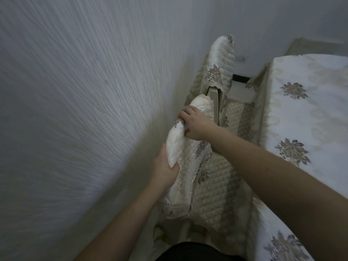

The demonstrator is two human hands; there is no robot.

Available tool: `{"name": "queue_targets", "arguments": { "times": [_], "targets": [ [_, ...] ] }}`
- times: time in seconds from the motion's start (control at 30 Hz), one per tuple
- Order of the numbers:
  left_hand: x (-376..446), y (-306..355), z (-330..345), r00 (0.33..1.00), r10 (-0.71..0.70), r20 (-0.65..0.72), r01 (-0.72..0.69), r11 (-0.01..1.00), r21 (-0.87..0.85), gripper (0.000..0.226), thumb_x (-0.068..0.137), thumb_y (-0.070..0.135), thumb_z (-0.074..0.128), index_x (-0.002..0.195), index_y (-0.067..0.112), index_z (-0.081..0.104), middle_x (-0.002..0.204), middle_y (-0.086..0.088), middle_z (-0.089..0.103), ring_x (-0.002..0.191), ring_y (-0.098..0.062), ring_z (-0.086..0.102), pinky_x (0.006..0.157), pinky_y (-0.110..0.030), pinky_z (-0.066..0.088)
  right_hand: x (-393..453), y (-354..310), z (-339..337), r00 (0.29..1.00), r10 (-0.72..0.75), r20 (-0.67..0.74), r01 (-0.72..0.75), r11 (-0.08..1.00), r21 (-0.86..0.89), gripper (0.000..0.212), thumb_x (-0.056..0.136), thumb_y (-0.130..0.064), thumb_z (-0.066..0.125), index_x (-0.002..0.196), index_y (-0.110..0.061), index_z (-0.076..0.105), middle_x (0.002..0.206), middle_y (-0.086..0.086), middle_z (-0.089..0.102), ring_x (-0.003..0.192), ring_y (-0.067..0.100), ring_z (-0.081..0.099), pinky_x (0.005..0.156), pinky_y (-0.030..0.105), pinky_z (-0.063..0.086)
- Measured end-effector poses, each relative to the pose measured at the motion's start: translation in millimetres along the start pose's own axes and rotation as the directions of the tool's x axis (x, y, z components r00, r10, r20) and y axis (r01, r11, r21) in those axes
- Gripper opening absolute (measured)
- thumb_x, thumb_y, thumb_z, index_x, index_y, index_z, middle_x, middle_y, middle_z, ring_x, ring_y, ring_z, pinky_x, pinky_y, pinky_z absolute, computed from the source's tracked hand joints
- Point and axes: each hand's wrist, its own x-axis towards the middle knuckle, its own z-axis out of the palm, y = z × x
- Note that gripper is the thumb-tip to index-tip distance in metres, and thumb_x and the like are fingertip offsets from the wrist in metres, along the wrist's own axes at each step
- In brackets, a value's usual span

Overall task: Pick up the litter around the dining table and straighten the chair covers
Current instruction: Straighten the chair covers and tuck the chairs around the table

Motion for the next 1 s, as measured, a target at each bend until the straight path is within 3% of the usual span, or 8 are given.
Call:
{"name": "queue_targets", "arguments": {
  "times": [0.23, 0.57, 0.7, 0.87, 0.93, 1.0],
  "targets": [
    [-9, -8, 7, 0.998, -0.013, 0.059, 0.009, 0.998, 0.058, 0.051, 0.084, 0.022, 0.059, 0.131, 0.025, 0.041, 0.109, 0.004, 0.061, 0.094, -0.016, 0.060, 0.073, -0.029, 0.045, -9, -3, 14, 0.998, 0.038, 0.049, -0.038, 0.999, -0.011, 0.053, 0.065, -0.017, 0.058, 0.116, -0.009, 0.051, 0.120, 0.012, 0.050, 0.123, 0.035, 0.039, 0.105, 0.045, 0.035],
    [-6, -6, 17, 0.990, -0.021, 0.141, 0.005, 0.993, 0.115, 0.066, 0.084, 0.027, 0.061, 0.142, 0.024, 0.030, 0.122, -0.002, 0.058, 0.106, -0.023, 0.058, 0.085, -0.038, 0.048, -20, 10, 15, 0.999, 0.029, 0.026, -0.029, 1.000, -0.004, 0.043, 0.064, -0.011, 0.059, 0.106, -0.006, 0.053, 0.117, 0.014, 0.052, 0.119, 0.036, 0.041, 0.102, 0.044, 0.037],
    [-6, -3, 21, 0.988, -0.041, 0.152, 0.017, 0.988, 0.156, 0.067, 0.084, 0.028, 0.061, 0.142, 0.024, 0.027, 0.120, -0.003, 0.058, 0.101, -0.023, 0.058, 0.083, -0.038, 0.050, -26, 13, 16, 0.998, 0.049, 0.026, -0.049, 0.999, 0.008, 0.049, 0.065, -0.010, 0.058, 0.113, -0.007, 0.052, 0.124, 0.013, 0.050, 0.127, 0.037, 0.037, 0.107, 0.045, 0.033],
    [-4, -3, 17, 0.976, -0.015, 0.218, -0.020, 0.987, 0.157, 0.072, 0.085, 0.025, 0.064, 0.145, 0.019, 0.023, 0.126, 0.001, 0.051, 0.110, -0.020, 0.053, 0.083, -0.031, 0.042, -41, 1, 23, 0.980, 0.197, 0.005, -0.197, 0.975, 0.105, 0.066, 0.081, -0.008, 0.050, 0.143, -0.017, 0.033, 0.155, 0.006, 0.023, 0.147, 0.024, 0.008, 0.117, 0.041, 0.018],
    [-2, -3, 11, 0.961, -0.003, 0.276, -0.043, 0.986, 0.158, 0.074, 0.085, 0.030, 0.063, 0.146, 0.020, 0.022, 0.125, 0.006, 0.048, 0.111, -0.016, 0.051, 0.086, -0.030, 0.041, -48, -9, 25, 0.968, 0.252, -0.014, -0.247, 0.957, 0.151, 0.071, 0.083, -0.005, 0.047, 0.149, -0.017, 0.023, 0.159, 0.004, 0.012, 0.148, 0.022, 0.001, 0.119, 0.038, 0.015],
    [4, -2, 2, 0.948, -0.036, 0.317, -0.013, 0.988, 0.151, 0.065, 0.085, 0.035, 0.059, 0.143, 0.021, 0.033, 0.124, 0.006, 0.053, 0.110, -0.014, 0.052, 0.087, -0.030, 0.042, -58, -16, 28, 0.962, 0.273, -0.030, -0.260, 0.942, 0.213, 0.074, 0.084, -0.003, 0.044, 0.151, -0.016, 0.015, 0.161, 0.003, 0.005, 0.148, 0.021, -0.003, 0.119, 0.039, 0.015]
  ]
}}
